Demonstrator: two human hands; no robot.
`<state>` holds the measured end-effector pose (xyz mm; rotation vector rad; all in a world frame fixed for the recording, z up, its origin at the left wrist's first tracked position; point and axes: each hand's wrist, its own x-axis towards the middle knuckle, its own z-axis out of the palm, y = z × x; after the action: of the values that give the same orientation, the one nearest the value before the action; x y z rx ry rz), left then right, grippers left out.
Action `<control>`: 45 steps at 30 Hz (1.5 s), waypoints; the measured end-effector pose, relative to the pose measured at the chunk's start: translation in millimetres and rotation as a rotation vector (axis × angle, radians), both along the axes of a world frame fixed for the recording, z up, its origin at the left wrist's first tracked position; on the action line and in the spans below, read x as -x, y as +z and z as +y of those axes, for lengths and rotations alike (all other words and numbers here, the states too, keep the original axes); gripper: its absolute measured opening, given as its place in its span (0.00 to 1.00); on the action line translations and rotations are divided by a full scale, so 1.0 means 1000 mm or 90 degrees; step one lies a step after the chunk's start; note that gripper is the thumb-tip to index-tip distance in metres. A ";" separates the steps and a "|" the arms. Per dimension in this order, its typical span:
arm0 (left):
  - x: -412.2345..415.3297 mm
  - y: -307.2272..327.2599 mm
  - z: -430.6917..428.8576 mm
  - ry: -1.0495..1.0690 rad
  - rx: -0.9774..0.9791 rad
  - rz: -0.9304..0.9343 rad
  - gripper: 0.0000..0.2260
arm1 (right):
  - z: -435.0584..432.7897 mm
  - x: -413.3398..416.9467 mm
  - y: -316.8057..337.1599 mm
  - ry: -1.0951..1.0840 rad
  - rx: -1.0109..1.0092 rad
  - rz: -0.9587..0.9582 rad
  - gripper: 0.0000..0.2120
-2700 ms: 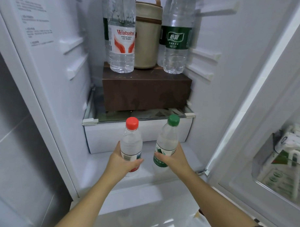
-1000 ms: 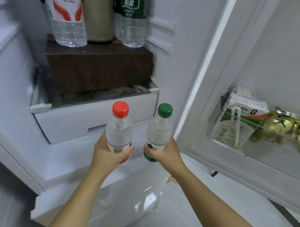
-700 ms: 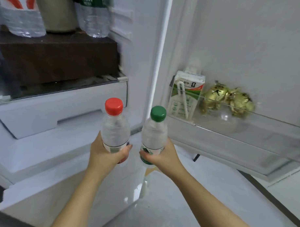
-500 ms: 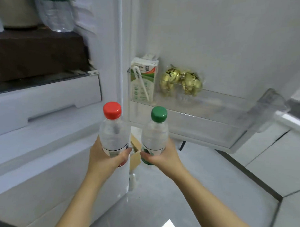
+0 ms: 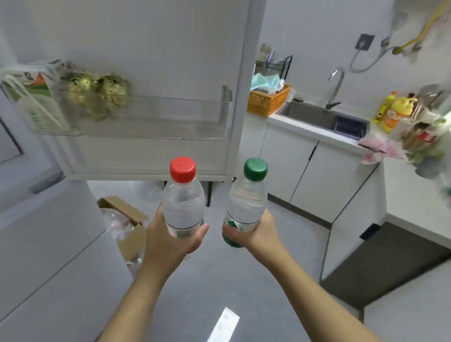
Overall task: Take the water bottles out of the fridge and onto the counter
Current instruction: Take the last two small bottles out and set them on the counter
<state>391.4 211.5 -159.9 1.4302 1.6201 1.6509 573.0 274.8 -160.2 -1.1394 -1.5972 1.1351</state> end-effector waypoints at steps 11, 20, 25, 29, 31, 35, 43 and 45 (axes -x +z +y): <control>-0.104 0.002 0.057 -0.120 0.010 0.026 0.27 | 0.012 -0.109 0.004 -0.163 -0.006 0.010 0.20; -0.184 -0.008 0.149 -0.223 0.069 -0.047 0.25 | 0.073 -0.190 -0.005 -0.257 0.002 -0.023 0.25; -0.232 -0.004 0.215 -0.273 0.086 -0.056 0.24 | 0.123 -0.236 -0.001 -0.291 0.012 -0.016 0.25; -0.262 0.004 0.255 -0.327 0.074 -0.067 0.24 | 0.158 -0.267 0.002 -0.325 0.009 -0.011 0.22; -0.277 0.004 0.274 -0.358 0.072 -0.074 0.26 | 0.171 -0.281 0.001 -0.349 0.004 0.000 0.24; -0.306 0.009 0.299 -0.400 0.086 -0.086 0.23 | 0.184 -0.306 -0.001 -0.388 0.002 0.020 0.26; -0.376 0.004 0.329 -0.464 0.089 -0.065 0.20 | 0.202 -0.373 -0.007 -0.447 0.009 0.041 0.26; -0.399 -0.001 0.336 -0.471 0.095 -0.067 0.19 | 0.209 -0.397 -0.010 -0.449 0.006 0.044 0.25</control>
<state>790.5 547.2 -160.5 1.5685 0.9468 1.1238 969.6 483.3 -169.9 -1.4856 -0.9957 0.6977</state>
